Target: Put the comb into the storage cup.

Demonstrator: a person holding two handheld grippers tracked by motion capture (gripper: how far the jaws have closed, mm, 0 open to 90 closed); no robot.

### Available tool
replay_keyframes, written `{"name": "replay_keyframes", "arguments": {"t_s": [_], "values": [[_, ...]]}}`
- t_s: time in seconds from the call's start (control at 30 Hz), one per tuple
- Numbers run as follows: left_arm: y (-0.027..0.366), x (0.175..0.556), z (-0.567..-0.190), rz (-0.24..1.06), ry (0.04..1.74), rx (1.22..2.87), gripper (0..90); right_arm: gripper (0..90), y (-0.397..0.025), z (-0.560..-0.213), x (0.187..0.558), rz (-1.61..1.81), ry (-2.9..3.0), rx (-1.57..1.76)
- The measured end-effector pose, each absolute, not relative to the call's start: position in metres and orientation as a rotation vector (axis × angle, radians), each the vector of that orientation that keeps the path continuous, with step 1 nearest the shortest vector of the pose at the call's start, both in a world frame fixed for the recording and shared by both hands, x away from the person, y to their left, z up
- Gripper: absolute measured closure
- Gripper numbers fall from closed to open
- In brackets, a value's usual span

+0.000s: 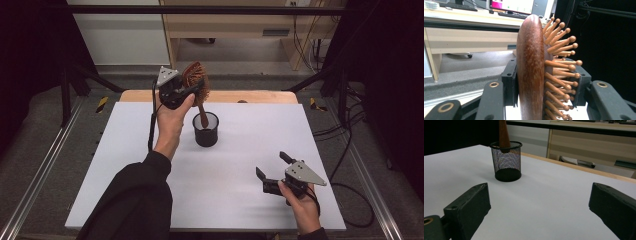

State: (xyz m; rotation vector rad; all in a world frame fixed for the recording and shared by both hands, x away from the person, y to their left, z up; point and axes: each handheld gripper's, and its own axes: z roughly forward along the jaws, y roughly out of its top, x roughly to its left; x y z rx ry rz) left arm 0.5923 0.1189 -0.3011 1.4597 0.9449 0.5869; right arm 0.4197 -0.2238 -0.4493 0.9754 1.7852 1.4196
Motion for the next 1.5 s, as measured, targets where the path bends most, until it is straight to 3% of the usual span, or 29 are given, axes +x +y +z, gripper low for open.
{"name": "replay_keyframes", "arguments": {"t_s": [1.5], "values": [[0.107, 0.6, -0.332, 0.54, 0.971, 1.504, 50.8, 3.9, -0.223, -0.45, 0.42, 1.416, 1.789, 0.983]]}}
